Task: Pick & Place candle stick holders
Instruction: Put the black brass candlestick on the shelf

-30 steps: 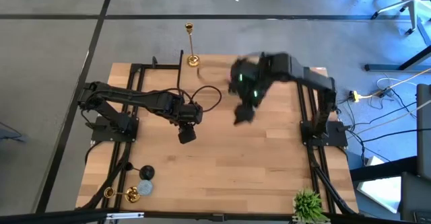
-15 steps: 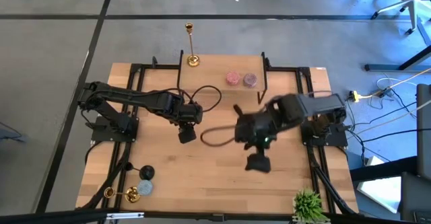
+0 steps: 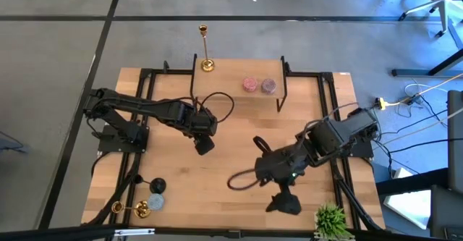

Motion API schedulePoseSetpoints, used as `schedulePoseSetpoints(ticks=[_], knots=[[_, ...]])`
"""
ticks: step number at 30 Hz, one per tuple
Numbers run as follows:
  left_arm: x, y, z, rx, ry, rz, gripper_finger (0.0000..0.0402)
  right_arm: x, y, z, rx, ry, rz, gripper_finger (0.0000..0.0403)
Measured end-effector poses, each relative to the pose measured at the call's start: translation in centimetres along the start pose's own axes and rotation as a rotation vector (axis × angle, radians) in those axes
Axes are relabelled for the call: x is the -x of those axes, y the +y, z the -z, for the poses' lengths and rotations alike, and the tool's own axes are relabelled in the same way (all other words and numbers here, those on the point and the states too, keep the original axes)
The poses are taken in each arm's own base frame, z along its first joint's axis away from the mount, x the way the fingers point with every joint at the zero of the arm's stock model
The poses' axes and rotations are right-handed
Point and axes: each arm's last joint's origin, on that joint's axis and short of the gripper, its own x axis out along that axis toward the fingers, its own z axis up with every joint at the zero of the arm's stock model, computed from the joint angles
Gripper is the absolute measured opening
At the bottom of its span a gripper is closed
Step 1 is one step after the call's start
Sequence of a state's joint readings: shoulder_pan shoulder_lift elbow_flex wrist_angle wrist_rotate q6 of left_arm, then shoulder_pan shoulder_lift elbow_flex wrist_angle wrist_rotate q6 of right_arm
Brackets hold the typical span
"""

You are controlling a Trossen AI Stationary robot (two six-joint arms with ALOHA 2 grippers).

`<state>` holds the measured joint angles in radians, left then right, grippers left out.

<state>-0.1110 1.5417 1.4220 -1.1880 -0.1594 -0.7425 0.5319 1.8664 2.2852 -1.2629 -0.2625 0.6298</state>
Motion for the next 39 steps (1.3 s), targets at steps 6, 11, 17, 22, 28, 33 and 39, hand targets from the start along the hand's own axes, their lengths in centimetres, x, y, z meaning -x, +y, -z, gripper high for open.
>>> schedulePoseSetpoints(ticks=[6,11,17,22,28,33,39], knots=[[0.0,0.0,0.5,0.192,0.093,0.036,0.0198,-0.7,2.4,2.5,0.059,0.091,-0.019,0.0399],[0.2,0.0,1.5,0.303,0.208,0.019,0.0198,-0.8,2.6,5.1,0.076,0.159,0.208,0.0399],[0.8,0.6,3.6,0.349,0.441,-0.078,0.0198,-1.8,2.2,6.4,0.112,0.076,0.483,0.0399],[0.9,0.6,4.7,0.306,0.570,-0.077,0.0198,-3.5,1.2,6.7,0.057,0.020,0.633,0.0399],[-0.7,0.9,6.2,0.309,0.756,-0.049,0.0198,-5.7,-0.3,7.3,-0.057,-0.041,0.764,0.0399],[-3.0,1.3,8.5,0.276,0.936,-0.034,0.0198,-7.5,-1.2,7.7,-0.106,-0.049,0.773,0.0399],[-5.2,0.8,10.7,0.206,1.007,0.046,0.0198,-8.5,-1.7,7.3,-0.129,-0.082,0.754,0.0399]])
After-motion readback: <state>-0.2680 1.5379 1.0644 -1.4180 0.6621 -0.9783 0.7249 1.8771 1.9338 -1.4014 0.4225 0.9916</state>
